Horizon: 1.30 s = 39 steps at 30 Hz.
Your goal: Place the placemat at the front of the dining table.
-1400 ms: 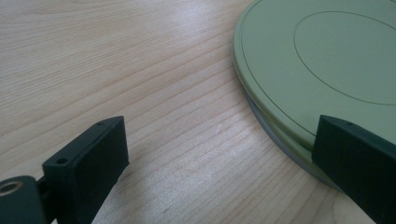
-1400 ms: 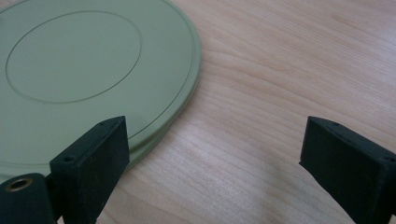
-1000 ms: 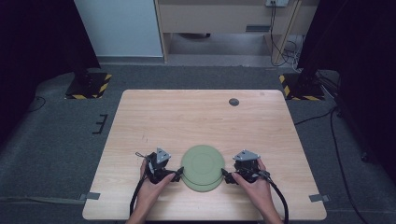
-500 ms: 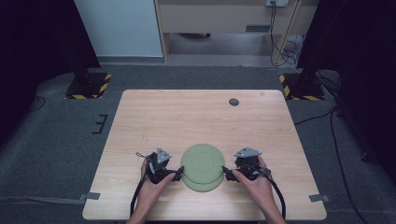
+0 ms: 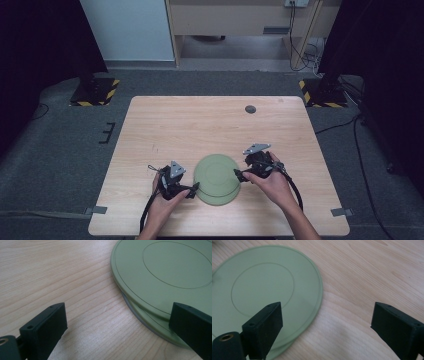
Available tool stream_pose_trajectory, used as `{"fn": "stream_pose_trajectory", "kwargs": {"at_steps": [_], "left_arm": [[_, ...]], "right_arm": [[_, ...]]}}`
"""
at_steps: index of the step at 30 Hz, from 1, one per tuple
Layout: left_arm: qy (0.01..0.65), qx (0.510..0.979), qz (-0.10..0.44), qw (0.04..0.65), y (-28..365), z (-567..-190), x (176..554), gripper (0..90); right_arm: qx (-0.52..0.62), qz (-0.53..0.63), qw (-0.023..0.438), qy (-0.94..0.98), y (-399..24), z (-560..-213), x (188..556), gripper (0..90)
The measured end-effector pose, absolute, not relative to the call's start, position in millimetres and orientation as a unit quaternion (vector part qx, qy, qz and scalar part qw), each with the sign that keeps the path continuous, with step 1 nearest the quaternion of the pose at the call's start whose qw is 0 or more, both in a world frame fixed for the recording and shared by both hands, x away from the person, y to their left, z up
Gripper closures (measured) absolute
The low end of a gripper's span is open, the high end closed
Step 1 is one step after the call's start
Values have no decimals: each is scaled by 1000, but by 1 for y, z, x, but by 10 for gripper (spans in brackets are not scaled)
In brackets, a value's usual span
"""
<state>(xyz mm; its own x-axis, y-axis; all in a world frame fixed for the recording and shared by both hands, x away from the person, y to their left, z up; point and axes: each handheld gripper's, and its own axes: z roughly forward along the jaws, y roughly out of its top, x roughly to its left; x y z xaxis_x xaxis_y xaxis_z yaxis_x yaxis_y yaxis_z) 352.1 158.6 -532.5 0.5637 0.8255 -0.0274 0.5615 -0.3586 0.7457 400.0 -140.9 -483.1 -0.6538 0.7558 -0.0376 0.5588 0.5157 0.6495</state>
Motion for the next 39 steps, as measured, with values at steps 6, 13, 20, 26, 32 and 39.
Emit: {"fn": "stream_pose_trajectory", "kwargs": {"at_steps": [6, 13, 20, 26, 32, 39], "left_arm": [[433, 801, 191, 367, 155, -532, 353, 12], [428, 803, 184, 373, 157, -530, 348, 34], [417, 810, 177, 371, 151, -531, 346, 32], [415, 813, 176, 369, 149, -532, 345, 28], [415, 813, 175, 370, 149, -533, 344, 28], [412, 814, 177, 368, 146, -532, 342, 21]], "right_arm": [[381, 313, 126, 861, -131, -485, 418, 144], [369, 308, 104, 871, -116, -493, 435, 152], [383, 307, 85, 867, -112, -507, 445, 149], [392, 317, 67, 861, -112, -511, 451, 146], [397, 317, 65, 859, -113, -510, 451, 141], [392, 327, 58, 858, -116, -507, 444, 182]]}}
